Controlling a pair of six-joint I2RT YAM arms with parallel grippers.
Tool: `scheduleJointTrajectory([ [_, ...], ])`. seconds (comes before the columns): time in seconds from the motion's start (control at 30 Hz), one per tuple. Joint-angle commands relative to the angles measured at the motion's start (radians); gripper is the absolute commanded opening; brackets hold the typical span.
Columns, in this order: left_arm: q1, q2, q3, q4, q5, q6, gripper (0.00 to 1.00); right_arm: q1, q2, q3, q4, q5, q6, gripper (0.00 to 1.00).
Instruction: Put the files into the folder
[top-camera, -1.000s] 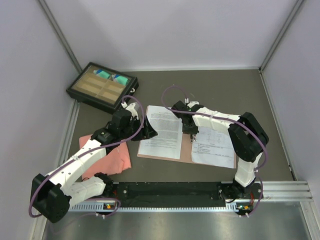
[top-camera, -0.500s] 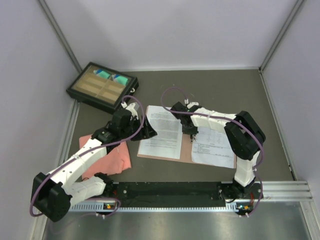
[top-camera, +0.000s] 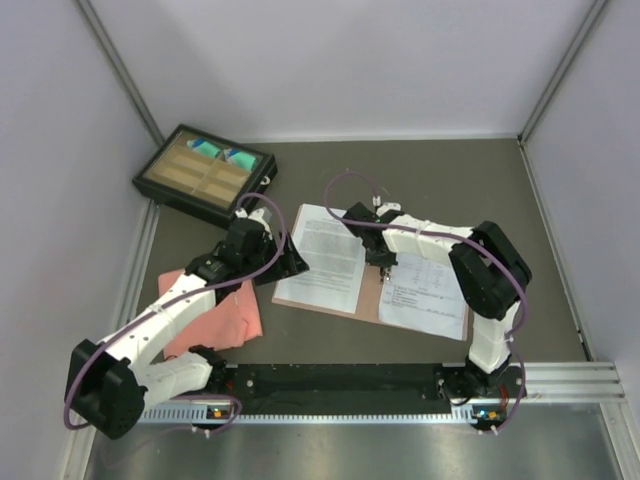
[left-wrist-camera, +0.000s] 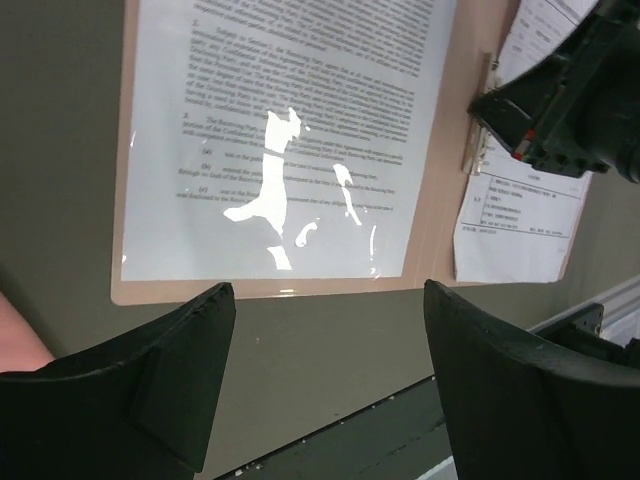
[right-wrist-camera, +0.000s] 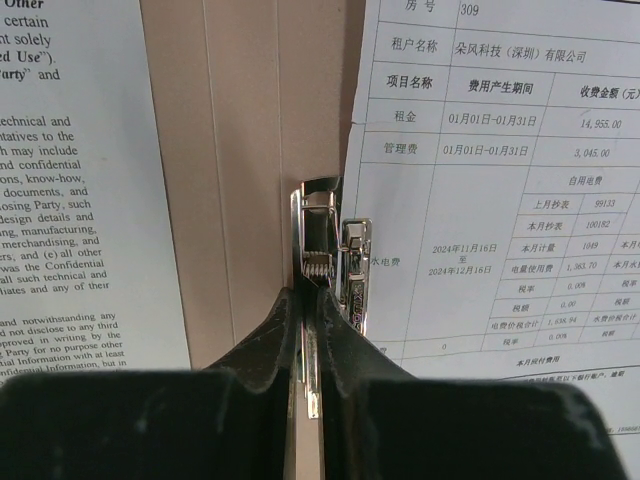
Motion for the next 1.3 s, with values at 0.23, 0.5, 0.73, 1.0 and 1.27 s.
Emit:
scheduleJointTrajectory([
  [0.23, 0.066, -0.013, -0.138, 0.133, 0.047, -0.185, 0.82, -0.091, -0.143, -0.02, 0.053, -0.068, -0.065, 0.0],
  [0.5, 0.063, 0.023, -0.309, 0.417, 0.198, -0.388, 0.85, -0.155, -0.18, -0.004, 0.073, -0.152, -0.091, 0.0],
  [0.73, 0.064, 0.131, -0.399, 0.738, 0.28, -0.61, 0.91, -0.19, -0.19, -0.006, 0.1, -0.215, -0.092, 0.0],
  [1.0, 0.035, 0.283, -0.419, 0.9, 0.281, -0.762, 0.92, -0.21, -0.174, -0.003, 0.113, -0.247, -0.076, 0.0],
  [1.27, -0.022, 0.388, -0.514, 1.134, 0.138, -0.963, 0.87, -0.219, -0.158, 0.0, 0.119, -0.275, -0.042, 0.0],
])
